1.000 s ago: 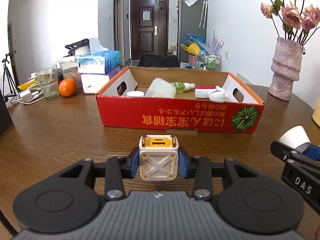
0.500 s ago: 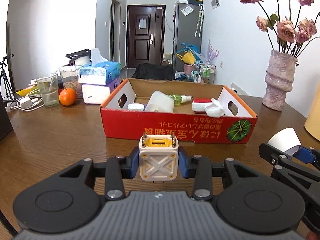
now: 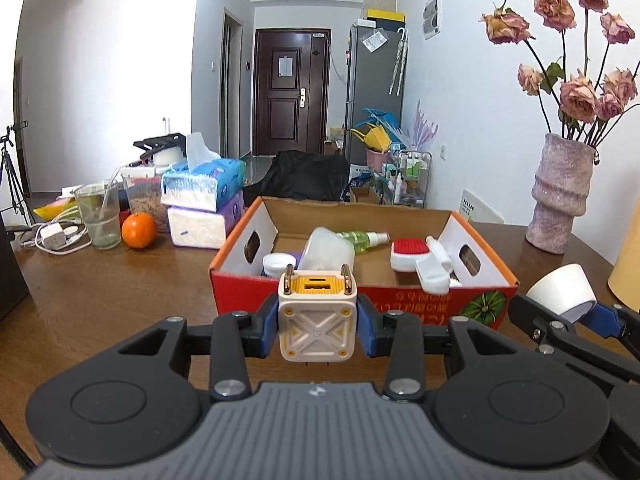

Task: Organize rigid objects
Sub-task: 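Carry the plug adapter and tape roll over the red box, then lower the plug adapter and tape roll into the box, then open both tools to drop the plug adapter and tape roll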

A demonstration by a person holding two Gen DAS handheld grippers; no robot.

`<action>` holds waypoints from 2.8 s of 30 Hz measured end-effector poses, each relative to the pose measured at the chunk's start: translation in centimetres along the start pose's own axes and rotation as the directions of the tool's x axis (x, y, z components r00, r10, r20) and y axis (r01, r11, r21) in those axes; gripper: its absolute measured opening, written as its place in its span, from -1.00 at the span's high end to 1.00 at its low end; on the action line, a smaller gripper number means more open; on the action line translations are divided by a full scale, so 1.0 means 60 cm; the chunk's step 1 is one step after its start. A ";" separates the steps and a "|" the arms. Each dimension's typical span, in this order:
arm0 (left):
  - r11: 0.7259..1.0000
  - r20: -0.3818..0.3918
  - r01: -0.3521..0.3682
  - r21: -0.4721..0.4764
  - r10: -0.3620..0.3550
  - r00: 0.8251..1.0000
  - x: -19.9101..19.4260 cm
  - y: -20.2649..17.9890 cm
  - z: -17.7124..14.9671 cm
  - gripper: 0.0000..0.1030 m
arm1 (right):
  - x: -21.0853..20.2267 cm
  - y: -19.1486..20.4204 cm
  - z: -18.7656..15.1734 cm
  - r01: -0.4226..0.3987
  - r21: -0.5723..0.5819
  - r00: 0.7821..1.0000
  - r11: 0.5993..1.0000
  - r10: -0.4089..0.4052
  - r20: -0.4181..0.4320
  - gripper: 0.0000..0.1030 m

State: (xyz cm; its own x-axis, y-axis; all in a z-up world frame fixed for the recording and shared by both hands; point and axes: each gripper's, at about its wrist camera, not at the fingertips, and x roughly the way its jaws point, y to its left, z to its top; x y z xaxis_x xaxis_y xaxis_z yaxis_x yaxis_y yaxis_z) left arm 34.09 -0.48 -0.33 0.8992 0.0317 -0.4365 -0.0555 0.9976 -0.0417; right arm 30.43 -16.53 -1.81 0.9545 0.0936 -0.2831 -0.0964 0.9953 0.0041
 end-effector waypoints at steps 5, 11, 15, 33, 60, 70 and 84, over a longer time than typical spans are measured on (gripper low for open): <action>1.000 0.013 0.004 -0.012 -0.004 1.000 0.012 -0.001 0.021 0.23 | 0.015 0.002 0.013 0.001 0.014 1.000 1.000 -0.001 0.010 0.18; 1.000 0.027 0.008 -0.029 -0.007 1.000 0.034 -0.006 0.039 0.22 | 0.038 0.003 0.029 -0.003 0.033 1.000 0.999 0.002 0.028 0.18; 0.999 0.024 0.010 -0.049 -0.009 1.000 0.054 -0.006 0.049 0.22 | 0.059 0.002 0.038 -0.002 0.042 0.999 0.999 0.000 0.033 0.18; 0.996 0.017 0.001 -0.087 0.001 1.000 0.150 0.000 0.089 0.23 | 0.166 -0.012 0.060 0.002 0.069 1.000 0.998 -0.003 0.017 0.18; 0.997 0.002 -0.039 -0.072 0.040 0.999 0.263 -0.007 0.123 0.23 | 0.295 -0.015 0.079 -0.006 0.035 1.000 0.999 0.006 -0.004 0.18; 0.996 -0.006 -0.060 -0.066 0.059 0.998 0.299 -0.001 0.133 0.23 | 0.332 -0.013 0.082 -0.002 0.014 1.000 1.000 0.002 -0.025 0.18; 0.995 -0.024 -0.091 -0.050 0.090 0.996 0.328 0.012 0.137 0.20 | 0.361 -0.015 0.081 0.010 0.008 0.997 1.000 -0.010 -0.075 0.17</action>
State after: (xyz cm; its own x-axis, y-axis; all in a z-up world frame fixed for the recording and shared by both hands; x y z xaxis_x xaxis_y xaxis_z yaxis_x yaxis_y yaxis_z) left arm 55.33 1.35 -1.54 0.8800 0.1197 -0.4596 -0.1584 0.9863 -0.0464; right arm 52.59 -15.28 -3.28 0.9317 0.0820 -0.3539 -0.0845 0.9964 0.0085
